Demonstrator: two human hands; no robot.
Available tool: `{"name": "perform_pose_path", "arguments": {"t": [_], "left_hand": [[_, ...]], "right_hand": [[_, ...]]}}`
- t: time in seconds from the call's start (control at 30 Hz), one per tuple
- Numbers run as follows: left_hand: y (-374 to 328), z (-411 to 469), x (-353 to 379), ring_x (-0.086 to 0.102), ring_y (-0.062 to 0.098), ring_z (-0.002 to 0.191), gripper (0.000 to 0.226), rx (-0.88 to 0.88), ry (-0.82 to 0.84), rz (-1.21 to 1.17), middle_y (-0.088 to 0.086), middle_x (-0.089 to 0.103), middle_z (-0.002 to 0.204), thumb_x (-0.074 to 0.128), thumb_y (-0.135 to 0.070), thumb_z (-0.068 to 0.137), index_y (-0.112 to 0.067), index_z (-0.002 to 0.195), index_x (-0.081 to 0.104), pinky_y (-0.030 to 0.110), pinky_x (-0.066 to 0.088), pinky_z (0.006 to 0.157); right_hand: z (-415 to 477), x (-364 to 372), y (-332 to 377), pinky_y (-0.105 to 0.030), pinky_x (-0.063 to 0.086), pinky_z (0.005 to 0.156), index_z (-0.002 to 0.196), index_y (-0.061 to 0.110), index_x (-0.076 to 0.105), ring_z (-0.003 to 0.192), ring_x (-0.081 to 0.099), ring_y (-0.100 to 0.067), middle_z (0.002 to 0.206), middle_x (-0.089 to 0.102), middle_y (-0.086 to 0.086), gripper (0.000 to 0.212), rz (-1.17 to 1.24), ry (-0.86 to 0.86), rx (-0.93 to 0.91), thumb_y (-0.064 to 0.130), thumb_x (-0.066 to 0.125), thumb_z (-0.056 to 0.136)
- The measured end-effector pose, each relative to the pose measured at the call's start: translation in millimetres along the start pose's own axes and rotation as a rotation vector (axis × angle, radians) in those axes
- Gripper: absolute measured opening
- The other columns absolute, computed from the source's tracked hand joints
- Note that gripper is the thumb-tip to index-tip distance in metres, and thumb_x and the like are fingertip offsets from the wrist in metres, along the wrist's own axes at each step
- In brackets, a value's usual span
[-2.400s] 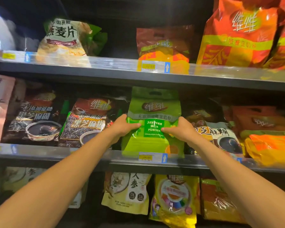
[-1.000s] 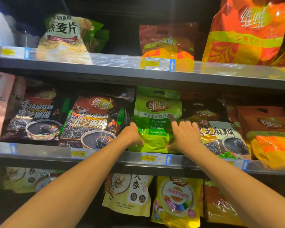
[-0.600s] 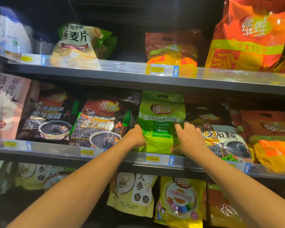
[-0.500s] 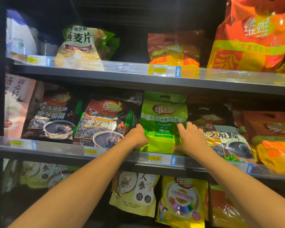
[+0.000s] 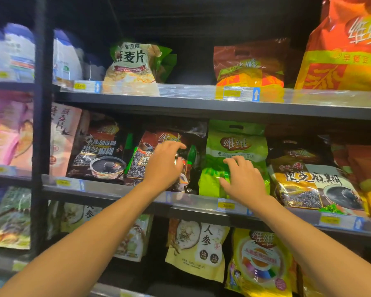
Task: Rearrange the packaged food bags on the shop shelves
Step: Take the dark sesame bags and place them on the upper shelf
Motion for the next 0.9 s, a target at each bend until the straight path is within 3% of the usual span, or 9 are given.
{"name": "perform_pose_path", "arguments": {"t": [0.13, 0.3, 0.47, 0.53, 0.6, 0.67, 0.73, 0.83, 0.9], "left_hand": [[47, -5, -27, 0.044, 0.027, 0.138, 0.062, -0.15, -0.011, 0.037, 0.003, 0.049, 0.149, 0.069, -0.027, 0.092, -0.021, 0.148, 0.043, 0.047, 0.045, 0.11], [126, -10, -49, 0.033, 0.034, 0.149, 0.127, -0.472, 0.17, -0.082, 0.007, 0.031, 0.165, 0.075, -0.077, 0.065, -0.018, 0.162, 0.017, 0.058, 0.038, 0.116], [170, -10, -54, 0.049, 0.031, 0.139, 0.153, -0.529, 0.606, -0.037, 0.007, 0.042, 0.16, 0.061, -0.102, 0.036, -0.014, 0.158, 0.034, 0.05, 0.043, 0.113], [179, -8, -49, 0.056, 0.026, 0.131, 0.138, -0.489, 0.732, 0.02, 0.005, 0.054, 0.15, 0.058, -0.104, 0.039, -0.017, 0.146, 0.052, 0.047, 0.045, 0.111], [178, -7, -46, 0.063, 0.021, 0.113, 0.099, -0.443, 0.802, 0.048, 0.002, 0.067, 0.125, 0.063, -0.095, 0.057, -0.019, 0.12, 0.067, 0.042, 0.05, 0.1], [174, -7, -45, 0.064, 0.016, 0.094, 0.065, -0.417, 0.816, -0.012, -0.002, 0.066, 0.097, 0.069, -0.083, 0.069, -0.022, 0.093, 0.065, 0.038, 0.048, 0.086], [169, -7, -47, 0.059, 0.01, 0.083, 0.044, -0.402, 0.821, -0.096, -0.008, 0.061, 0.085, 0.074, -0.069, 0.078, -0.028, 0.081, 0.058, 0.032, 0.044, 0.078], [171, -7, -45, 0.062, 0.013, 0.098, 0.035, -0.372, 0.849, -0.161, -0.007, 0.068, 0.107, 0.078, -0.059, 0.081, -0.032, 0.093, 0.06, 0.031, 0.044, 0.086], [174, -8, -44, 0.061, 0.02, 0.118, 0.051, -0.351, 0.823, -0.186, -0.006, 0.063, 0.13, 0.079, -0.06, 0.079, -0.027, 0.115, 0.062, 0.033, 0.044, 0.095]], "right_hand": [[10, 6, 35, -0.044, 0.047, 0.102, 0.149, 0.02, 0.044, 0.134, 0.048, -0.029, 0.147, 0.047, -0.004, 0.064, 0.222, 0.019, 0.021, 0.049, 0.06, 0.094], [29, 12, 68, -0.043, 0.045, 0.106, 0.158, 0.021, 0.03, 0.137, 0.05, -0.029, 0.157, 0.042, -0.008, 0.08, 0.437, 0.084, 0.102, 0.055, 0.062, 0.093], [54, 21, 92, -0.041, 0.043, 0.106, 0.163, 0.014, 0.016, 0.142, 0.046, -0.033, 0.161, 0.04, -0.013, 0.094, 0.616, 0.147, 0.262, 0.054, 0.065, 0.094], [61, 26, 101, -0.038, 0.041, 0.106, 0.164, 0.012, 0.008, 0.144, 0.043, -0.034, 0.161, 0.038, -0.014, 0.096, 0.701, 0.181, 0.343, 0.052, 0.063, 0.096], [67, 32, 108, -0.036, 0.04, 0.101, 0.164, 0.011, 0.005, 0.141, 0.045, -0.033, 0.159, 0.041, -0.015, 0.097, 0.755, 0.205, 0.406, 0.052, 0.062, 0.097], [72, 42, 112, -0.037, 0.04, 0.104, 0.163, 0.01, 0.005, 0.14, 0.045, -0.032, 0.159, 0.041, -0.015, 0.101, 0.797, 0.225, 0.447, 0.055, 0.064, 0.095], [74, 49, 115, -0.043, 0.04, 0.112, 0.163, 0.009, 0.008, 0.143, 0.043, -0.032, 0.161, 0.037, -0.014, 0.106, 0.83, 0.227, 0.478, 0.058, 0.067, 0.09], [72, 58, 118, -0.048, 0.038, 0.117, 0.163, 0.013, 0.007, 0.146, 0.039, -0.031, 0.166, 0.03, -0.011, 0.116, 0.891, 0.228, 0.494, 0.062, 0.074, 0.083], [68, 62, 121, -0.048, 0.035, 0.119, 0.164, 0.019, 0.002, 0.151, 0.032, -0.031, 0.169, 0.021, -0.008, 0.125, 0.932, 0.241, 0.49, 0.067, 0.077, 0.077]]}}
Point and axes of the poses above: each hand's wrist, its own z-axis towards the middle knuckle, its own x-axis out of the palm, y = z × x, the point moved 4 cm from there along z, towards the middle knuckle
